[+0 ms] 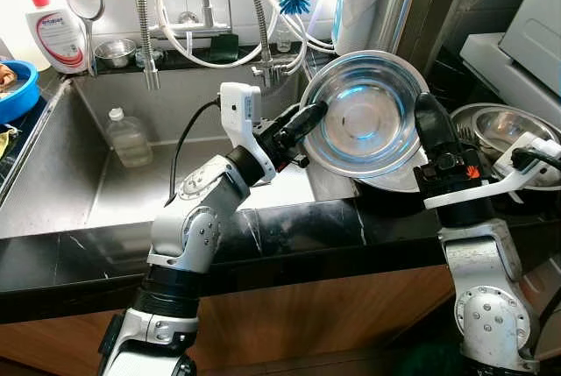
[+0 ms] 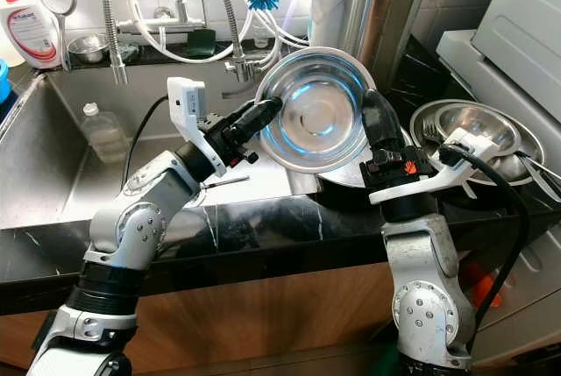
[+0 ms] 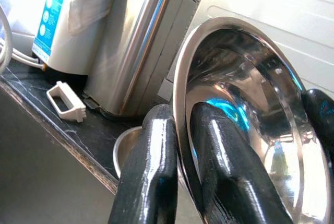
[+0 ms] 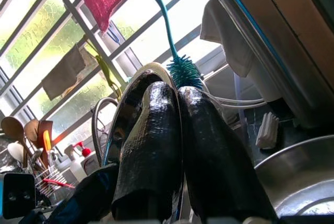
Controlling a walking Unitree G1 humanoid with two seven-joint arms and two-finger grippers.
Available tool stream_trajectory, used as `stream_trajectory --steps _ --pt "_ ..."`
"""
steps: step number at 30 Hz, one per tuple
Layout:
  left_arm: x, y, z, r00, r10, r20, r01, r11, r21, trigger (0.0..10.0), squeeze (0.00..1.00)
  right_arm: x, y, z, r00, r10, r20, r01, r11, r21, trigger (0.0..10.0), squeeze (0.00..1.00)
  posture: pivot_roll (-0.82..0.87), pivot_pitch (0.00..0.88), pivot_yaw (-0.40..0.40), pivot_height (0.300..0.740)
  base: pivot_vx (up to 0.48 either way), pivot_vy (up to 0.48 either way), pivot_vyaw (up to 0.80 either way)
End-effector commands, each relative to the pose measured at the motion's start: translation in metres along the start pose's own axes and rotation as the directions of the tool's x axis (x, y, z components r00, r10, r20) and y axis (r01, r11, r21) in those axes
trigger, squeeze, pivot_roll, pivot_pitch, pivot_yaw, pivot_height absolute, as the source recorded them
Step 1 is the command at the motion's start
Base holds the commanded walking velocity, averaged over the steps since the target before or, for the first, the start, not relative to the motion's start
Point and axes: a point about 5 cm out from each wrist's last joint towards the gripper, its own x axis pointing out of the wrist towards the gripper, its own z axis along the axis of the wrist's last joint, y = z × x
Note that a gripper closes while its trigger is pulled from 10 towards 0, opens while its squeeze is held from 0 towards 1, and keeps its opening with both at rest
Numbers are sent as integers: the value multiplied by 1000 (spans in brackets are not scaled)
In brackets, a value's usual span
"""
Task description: Kitchen organization
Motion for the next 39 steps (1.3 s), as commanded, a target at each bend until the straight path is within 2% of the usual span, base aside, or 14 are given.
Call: stream_trajectory --steps 1,22,23,24,25,26,33,35,36,38,39 --pt "4 -7 2 999 -54 4 54 998 21 0 0 1 -4 6 999 -36 23 36 999 -13 10000 1000 27 38 -20 740 0 0 0" --pt "5 -2 6 999 -8 39 9 1000 -12 0 0 1 -4 6 999 -37 14 37 999 -23 10000 1000 26 40 -20 740 0 0 0" --pt "5 9 9 994 90 60 -91 996 16 0 0 0 -5 5 999 -50 8 50 998 -34 10000 0 24 43 -19 740 0 0 0" --pt "5 16 11 984 162 77 -165 986 34 0 0 0 -6 4 998 -59 4 59 997 -44 10000 0 24 43 -19 740 0 0 0" --pt "4 29 14 953 283 104 -290 956 54 4235 0 0 -6 3 998 -60 -1 60 997 -51 10000 0 23 44 -18 740 0 0 0" --pt "4 32 14 943 312 113 -320 945 62 10000 0 0 -5 3 999 -54 -2 54 997 -48 10000 0 22 43 -19 740 0 0 0" --pt "-1 42 22 885 432 175 -456 879 137 10000 0 -1 4 -1 1000 10 -28 -11 1000 -30 10000 0 23 44 -18 740 0 0 0" --pt "-4 50 24 840 503 204 -535 832 149 10000 0 -1 5 -2 999 11 -30 -12 1000 -29 10000 0 23 45 -18 740 0 0 0" --pt "-8 58 26 799 554 234 -595 782 186 10000 0 -1 5 -3 1000 10 -30 -11 1000 -29 10000 0 23 45 -18 740 0 0 0" --pt "-12 65 28 764 595 251 -644 728 235 10000 0 -1 5 -3 999 10 -30 -10 1000 -29 10000 0 22 44 -18 740 0 0 0" --pt "-19 74 29 715 647 264 -699 663 268 10000 0 -1 5 -3 999 7 -33 -8 999 -32 10000 0 22 44 -18 740 0 0 0"
